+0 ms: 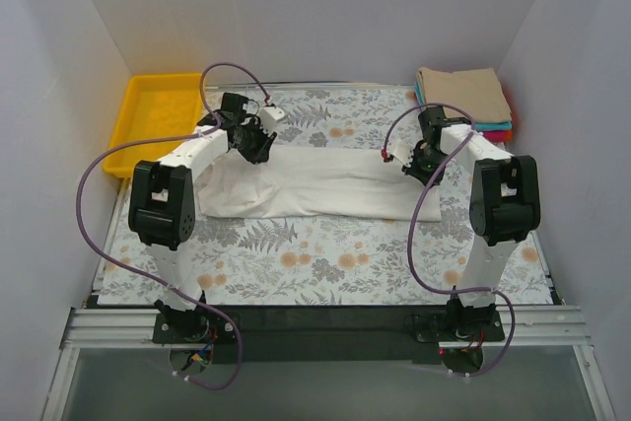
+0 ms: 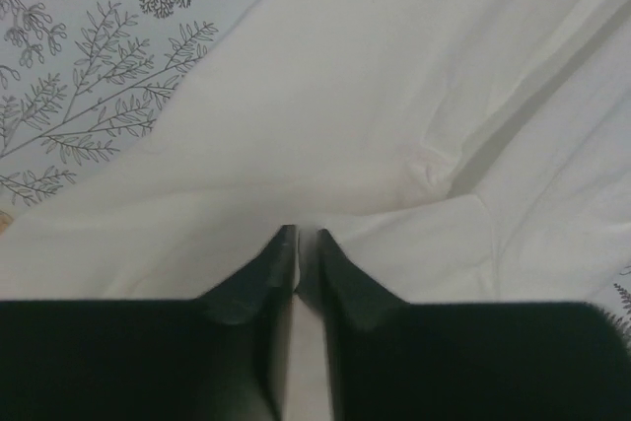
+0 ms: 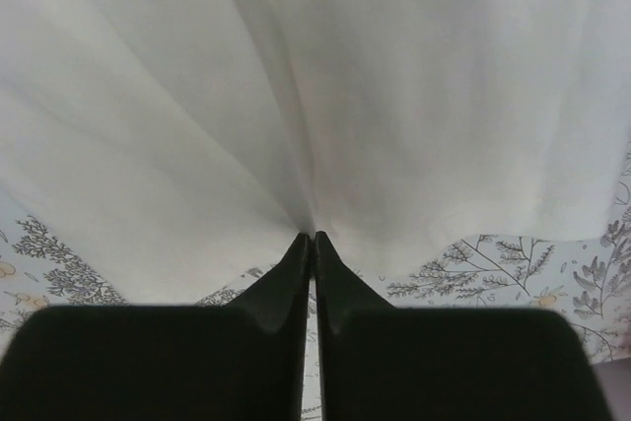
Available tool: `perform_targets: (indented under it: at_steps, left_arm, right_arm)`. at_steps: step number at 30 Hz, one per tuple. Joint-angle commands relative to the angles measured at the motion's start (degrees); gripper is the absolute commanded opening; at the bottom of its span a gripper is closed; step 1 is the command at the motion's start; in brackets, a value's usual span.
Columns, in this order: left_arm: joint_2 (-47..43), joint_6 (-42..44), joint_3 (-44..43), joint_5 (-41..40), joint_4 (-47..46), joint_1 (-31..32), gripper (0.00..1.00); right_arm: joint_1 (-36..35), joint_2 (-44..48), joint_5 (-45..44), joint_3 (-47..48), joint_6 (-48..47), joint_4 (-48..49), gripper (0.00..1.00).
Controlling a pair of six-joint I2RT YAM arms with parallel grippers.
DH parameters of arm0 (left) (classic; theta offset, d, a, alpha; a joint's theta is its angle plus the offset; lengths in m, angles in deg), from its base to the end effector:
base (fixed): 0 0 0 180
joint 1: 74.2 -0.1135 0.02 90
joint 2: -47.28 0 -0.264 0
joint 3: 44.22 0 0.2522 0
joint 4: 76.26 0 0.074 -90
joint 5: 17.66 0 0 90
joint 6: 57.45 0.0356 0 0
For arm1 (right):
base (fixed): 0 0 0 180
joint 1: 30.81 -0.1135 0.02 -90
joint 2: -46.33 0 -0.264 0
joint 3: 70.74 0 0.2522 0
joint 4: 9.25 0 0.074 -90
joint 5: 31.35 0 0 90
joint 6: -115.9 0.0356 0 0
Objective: Fold and stack the t-shirts
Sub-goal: Fold the tshirt
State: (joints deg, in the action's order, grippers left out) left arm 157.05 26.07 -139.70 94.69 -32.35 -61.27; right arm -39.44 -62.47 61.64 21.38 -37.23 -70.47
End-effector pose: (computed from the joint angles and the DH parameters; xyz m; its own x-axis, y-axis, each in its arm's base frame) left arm 0.3966 -0.1049 0.2088 -0.8684 0.0923 -0.4871 0.3062 0.8726 -0.3806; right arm 0.3652 0.0573 0.1839 -0.2936 -0.9456 -0.1402 -0.9350 0.3146 -0.1639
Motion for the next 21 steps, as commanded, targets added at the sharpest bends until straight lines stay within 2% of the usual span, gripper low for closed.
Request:
perform_targets:
  at_steps: [1, 3, 4, 6, 9, 12, 13, 16, 21]
  left_arm:
    - [-2.37, -0.02, -3.36, -0.02, 1.12, -0.27, 0.32]
    - [-3.51, -0.55, -3.80, 0.67, 4.98, -1.23, 0.39]
    - [-4.82, -1.16, -3.98, 1.90, 6.57, -2.20, 0.44]
    - [-5.97, -1.87, -3.89, 2.35, 9.73, -5.27, 0.45]
    - [-8.08, -1.34, -1.79, 2.70, 12.30, -8.00, 0.45]
    - [-10.28, -4.06, 2.60, 2.87, 11.25, -9.76, 0.44]
    - [-10.63, -5.11, 4.18, 3.92, 11.07, -10.55, 0.43]
    - [-9.93, -8.01, 6.29, 5.68, 11.34, -10.73, 0.44]
    - [-6.60, -11.97, 5.42, 8.58, 10.11, -10.73, 0.46]
  right_arm:
    - [0.36, -0.02, -2.27, 2.58, 2.48, 1.67, 0.12]
    - [0.27, 0.95, -2.46, 2.32, 3.45, 1.58, 0.32]
    - [0.36, 1.73, -1.85, 2.05, 4.15, 1.32, 0.34]
    - [0.27, 4.11, -0.44, 2.49, 5.03, 1.06, 0.39]
    - [-0.51, 5.08, 3.15, 6.95, 9.86, -1.31, 0.39]
    - [-2.80, 1.75, 11.31, 17.93, 17.41, -6.14, 0.35]
    - [-4.28, 0.61, 12.91, 23.70, 19.34, -6.67, 0.35]
    - [-7.01, -4.66, 17.14, 33.03, 26.55, -7.29, 0.34]
    - [-9.57, -11.26, 20.91, 38.00, 30.96, -8.09, 0.33]
